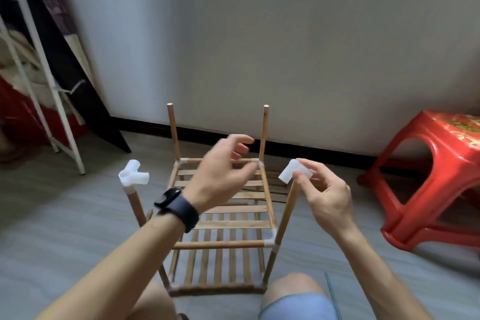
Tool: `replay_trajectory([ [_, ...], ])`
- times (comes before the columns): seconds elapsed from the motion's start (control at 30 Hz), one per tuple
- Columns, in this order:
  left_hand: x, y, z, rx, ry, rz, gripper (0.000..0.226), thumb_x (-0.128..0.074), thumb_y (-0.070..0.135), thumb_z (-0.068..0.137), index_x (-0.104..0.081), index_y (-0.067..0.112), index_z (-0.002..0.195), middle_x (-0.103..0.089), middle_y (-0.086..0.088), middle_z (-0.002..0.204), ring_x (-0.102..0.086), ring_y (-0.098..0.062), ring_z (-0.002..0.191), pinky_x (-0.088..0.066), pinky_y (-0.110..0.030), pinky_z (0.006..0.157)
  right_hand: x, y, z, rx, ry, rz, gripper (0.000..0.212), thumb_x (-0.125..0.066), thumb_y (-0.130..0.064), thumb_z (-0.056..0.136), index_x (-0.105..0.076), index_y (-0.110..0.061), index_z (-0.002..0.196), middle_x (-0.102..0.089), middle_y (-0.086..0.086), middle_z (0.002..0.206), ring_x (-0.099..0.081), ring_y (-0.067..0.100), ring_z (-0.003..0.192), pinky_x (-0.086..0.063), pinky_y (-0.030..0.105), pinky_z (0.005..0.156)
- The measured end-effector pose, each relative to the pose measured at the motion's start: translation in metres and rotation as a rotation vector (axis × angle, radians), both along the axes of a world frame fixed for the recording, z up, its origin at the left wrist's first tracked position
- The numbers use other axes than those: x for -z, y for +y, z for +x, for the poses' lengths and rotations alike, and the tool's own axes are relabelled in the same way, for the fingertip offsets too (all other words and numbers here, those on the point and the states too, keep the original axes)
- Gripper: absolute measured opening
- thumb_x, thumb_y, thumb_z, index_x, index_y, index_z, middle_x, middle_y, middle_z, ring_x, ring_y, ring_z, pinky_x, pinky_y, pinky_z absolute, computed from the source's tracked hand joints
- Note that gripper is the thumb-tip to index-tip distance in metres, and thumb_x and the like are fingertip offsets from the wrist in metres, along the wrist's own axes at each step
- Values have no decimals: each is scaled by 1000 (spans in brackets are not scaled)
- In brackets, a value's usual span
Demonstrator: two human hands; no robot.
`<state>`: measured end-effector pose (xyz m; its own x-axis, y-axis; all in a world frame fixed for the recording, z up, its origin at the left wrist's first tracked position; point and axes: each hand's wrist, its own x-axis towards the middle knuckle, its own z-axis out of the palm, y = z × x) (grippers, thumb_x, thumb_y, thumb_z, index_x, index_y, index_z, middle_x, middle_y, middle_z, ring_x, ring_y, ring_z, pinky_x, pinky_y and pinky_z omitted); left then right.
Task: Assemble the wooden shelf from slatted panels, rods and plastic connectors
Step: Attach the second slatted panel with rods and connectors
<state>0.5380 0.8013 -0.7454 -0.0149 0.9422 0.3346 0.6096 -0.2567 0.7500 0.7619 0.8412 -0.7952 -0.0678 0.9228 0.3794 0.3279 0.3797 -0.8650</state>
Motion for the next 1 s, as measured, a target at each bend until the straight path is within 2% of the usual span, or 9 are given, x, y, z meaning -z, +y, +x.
replay_trajectory([
  [0.17, 12, 27, 46, 263, -136, -217, 50, -61, 32, 98, -45, 33, 146, -55, 6, 141, -59, -10, 119, -51, -37, 102, -15, 10, 12, -183, -31, -123, 14, -62, -29, 96, -71, -36, 104, -74, -10, 98, -68, 9, 92, -53, 26, 77],
  [0.27, 20, 30, 57, 360, -189, -167, 34, -57, 25, 101, -57, 37, 132, -66, 10, 127, -64, -6, 115, -52, -35, 100, -28, 16, 15, -244, 3, -160, 16, -57, -31, 89, -69, -31, 99, -73, -1, 94, -69, 12, 87, -55, 29, 71],
  [0.33, 23, 30, 60, 346, -165, -112, 30, -56, 19, 102, -60, 44, 117, -68, 15, 112, -65, -3, 107, -54, -30, 96, -33, 20, 16, -271, 51, -191, 13, -60, -24, 93, -65, -22, 106, -73, 8, 92, -68, 8, 79, -52, 22, 68],
  [0.43, 33, 33, 65, 255, -146, -49, 21, -57, 17, 101, -66, 28, 117, -69, 10, 105, -66, -4, 99, -55, -27, 88, -37, 23, 12, -268, 105, -226, 17, -59, -18, 100, -58, -16, 117, -70, 13, 96, -67, 3, 72, -50, 17, 63],
  [0.6, 44, 28, 79, 53, -168, 39, 20, -66, 32, 95, -68, 19, 110, -69, 11, 96, -62, 5, 87, -47, -11, 70, -31, 22, 11, -218, 431, -311, 35, -67, -31, 91, -57, -15, 121, -74, 12, 93, -73, 22, 78, -57, 30, 72],
  [0.73, 51, 27, 87, -14, -138, 60, 26, -74, 38, 87, -67, 20, 105, -67, 13, 93, -61, 5, 86, -49, -12, 69, -21, 18, 12, -185, 499, -312, 43, -72, -32, 84, -59, -6, 115, -74, 9, 80, -70, 20, 73, -57, 33, 73],
  [0.8, 51, 26, 86, -7, -274, -14, 30, -78, 39, 83, -63, 24, 104, -68, 10, 95, -64, 1, 87, -54, -19, 74, -20, 21, 11, -213, 504, -334, 43, -72, -34, 81, -62, -5, 112, -74, 7, 82, -69, 16, 72, -56, 30, 70],
  [0.9, 45, 25, 79, 74, -630, -143, 46, -76, 31, 85, -54, 27, 125, -69, 2, 109, -68, -8, 99, -57, -27, 83, -21, 26, 9, -269, 467, -372, 41, -70, -34, 83, -65, -6, 111, -74, 5, 87, -69, 16, 76, -55, 31, 71],
  [1.0, 41, 22, 72, 99, -573, -106, 32, -66, 20, 95, -59, 26, 126, -70, 2, 111, -69, -13, 102, -56, -22, 80, -20, 31, 8, -302, 441, -395, 40, -68, -36, 85, -65, -7, 113, -72, 18, 98, -69, 34, 90, -55, 51, 87],
])
